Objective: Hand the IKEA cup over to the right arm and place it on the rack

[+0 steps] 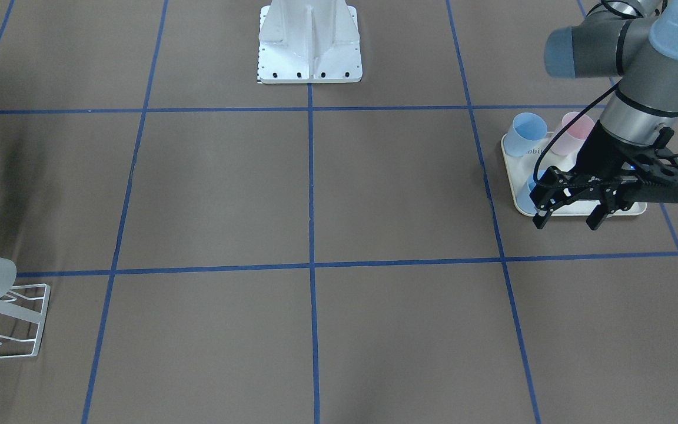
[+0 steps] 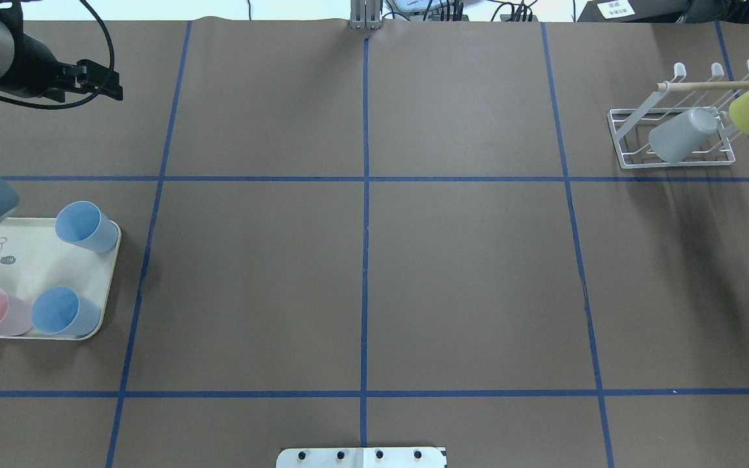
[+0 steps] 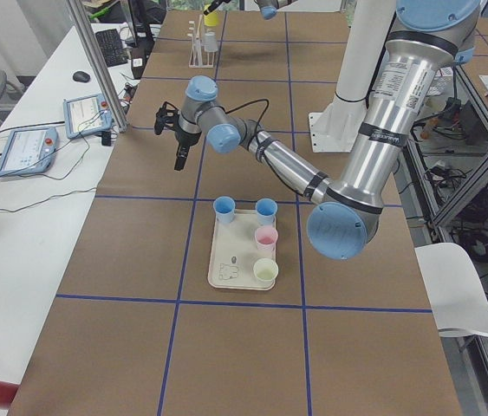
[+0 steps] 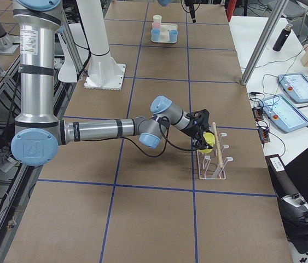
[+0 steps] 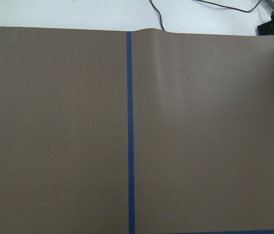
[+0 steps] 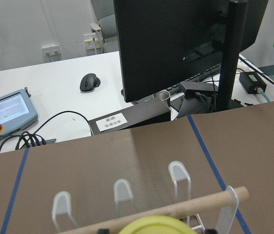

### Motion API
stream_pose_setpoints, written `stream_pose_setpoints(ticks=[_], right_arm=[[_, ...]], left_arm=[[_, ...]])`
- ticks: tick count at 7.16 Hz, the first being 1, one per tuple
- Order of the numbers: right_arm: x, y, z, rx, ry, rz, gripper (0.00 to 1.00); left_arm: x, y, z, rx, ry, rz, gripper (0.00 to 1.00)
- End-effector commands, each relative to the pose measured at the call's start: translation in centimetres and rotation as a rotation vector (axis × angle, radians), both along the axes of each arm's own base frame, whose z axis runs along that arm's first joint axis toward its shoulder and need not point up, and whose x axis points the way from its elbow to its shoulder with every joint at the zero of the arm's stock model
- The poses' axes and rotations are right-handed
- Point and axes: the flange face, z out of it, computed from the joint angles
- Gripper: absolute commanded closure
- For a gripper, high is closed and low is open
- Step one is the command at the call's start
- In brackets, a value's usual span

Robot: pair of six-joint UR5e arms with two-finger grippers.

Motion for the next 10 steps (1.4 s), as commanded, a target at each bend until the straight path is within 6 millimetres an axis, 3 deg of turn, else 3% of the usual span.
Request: stream_pose_setpoints(ticks=[1,2,5,7,8,9,10], right_arm=[[-1.2,0.1,1.4,-0.023,0.01,-0.021,0.94],[-2.1,0.3,1.3,-0.021,0.01,-0.038,0.93],[-2.4,0.0,1.0,-0.016,0.007,-0.043,0.93],[-2.4,0.0,1.7,-0.028,0.013,-0.043,0.86],[-2.5,-0.1,2.5,-0.04,0.023,-0.045,0.63],[-3.0,-1.1,2.3,-0.036,0.018,-0.045,0.2],[-3.2,-1.3,2.1,-0.033,0.016,-0.048,0.02]], left_arm=[[-0.1,0.1,0.0,0.001,0.0,-0.002,0.0],[-0.1,0.1,0.0,0.003,-0.002,-0.002,0.0],[0.0,0.1,0.0,0.002,-0.001,-0.001,0.0],[0.0,0.1,0.0,0.002,-0.001,-0.001,0.0],[0.0,0.1,0.1,0.002,-0.003,-0.001,0.0],[0.0,0.0,0.4,-0.002,-0.008,-0.002,0.0],[-0.4,0.1,1.1,-0.01,-0.012,-0.002,0.0]])
